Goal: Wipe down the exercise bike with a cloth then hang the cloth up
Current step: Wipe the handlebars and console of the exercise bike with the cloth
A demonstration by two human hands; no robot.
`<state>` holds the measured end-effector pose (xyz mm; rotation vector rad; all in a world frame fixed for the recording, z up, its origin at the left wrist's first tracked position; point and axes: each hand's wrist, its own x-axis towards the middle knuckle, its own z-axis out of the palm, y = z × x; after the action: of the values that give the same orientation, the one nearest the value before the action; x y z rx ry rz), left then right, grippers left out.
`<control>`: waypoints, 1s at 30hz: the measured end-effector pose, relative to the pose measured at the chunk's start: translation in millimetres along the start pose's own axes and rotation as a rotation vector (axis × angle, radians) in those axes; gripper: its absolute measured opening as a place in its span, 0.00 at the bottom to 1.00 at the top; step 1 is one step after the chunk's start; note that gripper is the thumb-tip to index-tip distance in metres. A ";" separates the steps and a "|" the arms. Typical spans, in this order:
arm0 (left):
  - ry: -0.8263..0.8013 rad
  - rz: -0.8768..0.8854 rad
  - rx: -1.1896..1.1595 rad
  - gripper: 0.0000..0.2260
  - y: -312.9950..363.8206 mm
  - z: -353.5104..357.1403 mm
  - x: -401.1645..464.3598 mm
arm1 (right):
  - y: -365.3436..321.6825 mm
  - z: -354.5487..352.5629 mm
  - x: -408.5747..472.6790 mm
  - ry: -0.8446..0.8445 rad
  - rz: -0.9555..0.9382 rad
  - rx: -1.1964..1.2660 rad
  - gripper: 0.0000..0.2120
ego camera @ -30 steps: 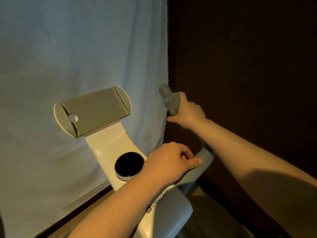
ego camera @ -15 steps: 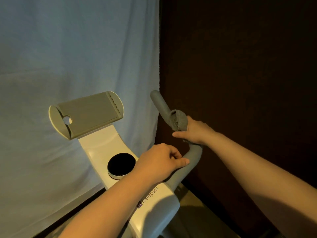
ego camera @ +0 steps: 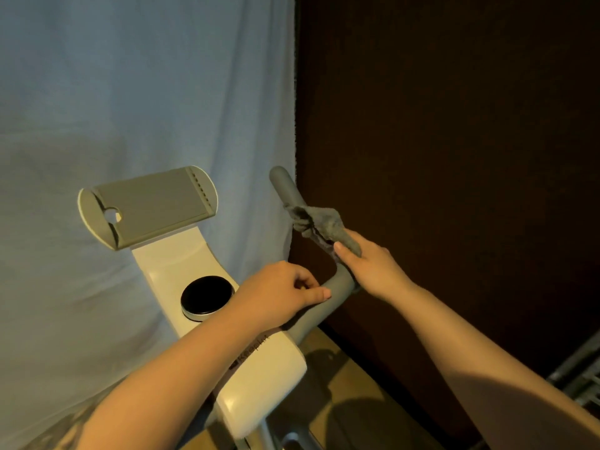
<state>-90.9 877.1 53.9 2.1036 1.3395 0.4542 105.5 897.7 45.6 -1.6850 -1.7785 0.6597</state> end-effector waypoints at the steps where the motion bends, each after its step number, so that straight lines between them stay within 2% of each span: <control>1: 0.005 -0.004 0.002 0.16 0.6 -0.1 -0.3 | -5.2 -2.3 7.5 -0.007 0.028 0.010 0.25; 4: 0.008 -0.021 -0.014 0.15 1.9 -1.4 -1.9 | -34.3 -3.4 30.5 -0.126 0.119 0.227 0.46; 5: 0.009 -0.032 -0.016 0.14 2.5 -1.9 -2.3 | -41.9 0.2 37.1 -0.133 0.131 0.245 0.48; 6: 0.010 -0.042 -0.015 0.14 2.9 -1.8 -2.7 | -45.3 5.3 43.2 -0.106 0.125 0.198 0.45; 9: 0.017 -0.045 -0.014 0.14 3.6 -2.5 -4.5 | -38.0 19.5 49.3 -0.005 0.099 -0.130 0.28; 12: 0.029 -0.020 0.004 0.14 4.6 -3.0 -8.9 | -25.5 17.1 33.7 0.050 0.056 -0.183 0.21; 16: 0.068 0.008 0.066 0.15 4.6 -1.9 -10.7 | -4.5 8.9 -1.7 0.105 0.081 -0.178 0.19; 18: 0.082 0.005 0.068 0.15 4.3 -1.4 -8.9 | -7.1 2.3 1.8 0.081 0.084 -0.229 0.20; 22: 0.088 0.010 0.008 0.11 6.2 -1.6 -6.8 | -30.9 11.8 30.5 -0.010 0.012 -0.197 0.28; 25: 0.085 0.042 0.030 0.12 4.9 -0.9 -7.5 | -25.3 27.7 22.9 0.068 0.019 -0.226 0.24; 28: 0.101 0.064 0.067 0.13 0.6 0.5 -7.7 | -5.7 34.7 -6.5 0.157 0.148 -0.030 0.23; 30: 0.113 0.071 0.075 0.14 -0.8 2.0 -6.5 | -3.5 32.1 -9.4 0.120 0.201 0.101 0.22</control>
<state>-93.1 870.8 52.0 2.2216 1.3672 0.5681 80.3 889.5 24.8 -1.8090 -1.4821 0.7064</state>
